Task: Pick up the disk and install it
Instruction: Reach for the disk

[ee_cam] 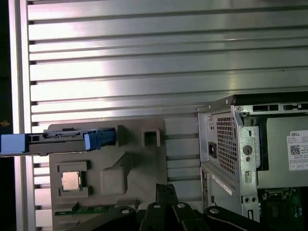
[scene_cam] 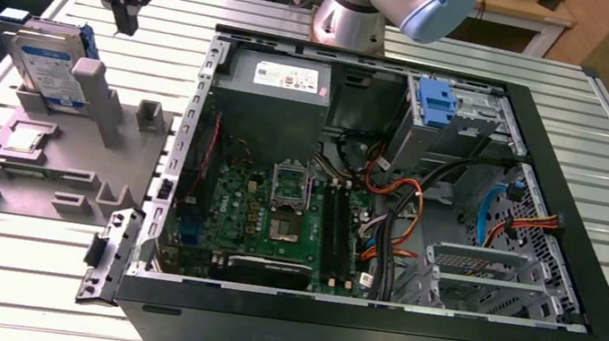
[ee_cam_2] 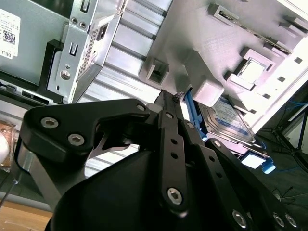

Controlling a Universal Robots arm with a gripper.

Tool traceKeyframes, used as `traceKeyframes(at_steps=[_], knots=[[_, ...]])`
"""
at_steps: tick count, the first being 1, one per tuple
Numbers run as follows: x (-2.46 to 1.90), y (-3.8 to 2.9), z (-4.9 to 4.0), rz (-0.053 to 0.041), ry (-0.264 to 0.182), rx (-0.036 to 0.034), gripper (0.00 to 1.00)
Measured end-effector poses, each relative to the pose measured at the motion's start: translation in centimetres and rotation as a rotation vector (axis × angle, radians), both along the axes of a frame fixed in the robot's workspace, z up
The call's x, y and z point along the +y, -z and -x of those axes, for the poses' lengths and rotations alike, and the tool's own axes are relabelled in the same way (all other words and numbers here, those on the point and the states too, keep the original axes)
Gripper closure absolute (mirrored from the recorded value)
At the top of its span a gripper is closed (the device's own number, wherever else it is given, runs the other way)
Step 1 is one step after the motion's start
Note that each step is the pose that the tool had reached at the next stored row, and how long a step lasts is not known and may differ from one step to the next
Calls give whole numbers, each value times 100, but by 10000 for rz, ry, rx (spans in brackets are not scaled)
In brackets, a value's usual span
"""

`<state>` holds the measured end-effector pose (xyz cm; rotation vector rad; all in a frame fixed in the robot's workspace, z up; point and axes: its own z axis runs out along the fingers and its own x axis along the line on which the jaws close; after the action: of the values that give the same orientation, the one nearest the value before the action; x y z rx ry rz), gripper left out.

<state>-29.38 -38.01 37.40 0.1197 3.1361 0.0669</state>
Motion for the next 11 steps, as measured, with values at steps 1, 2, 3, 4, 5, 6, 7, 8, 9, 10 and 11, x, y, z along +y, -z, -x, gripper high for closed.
traceKeyframes(at_steps=[1,2,3,4,5,6,7,8,9,10,11], knots=[[0,0,0,0,-1,0,90],[0,0,0,0,-2,0,90],[0,0,1,0,-2,0,90],[1,0,1,0,-1,0,90],[1,0,2,0,0,0,90],[1,0,2,0,-1,0,90],[1,0,2,0,-1,0,90],[1,0,3,0,0,0,90],[1,0,7,0,0,0,90],[3,0,19,0,1,-1,90],[6,0,34,0,0,0,90]])
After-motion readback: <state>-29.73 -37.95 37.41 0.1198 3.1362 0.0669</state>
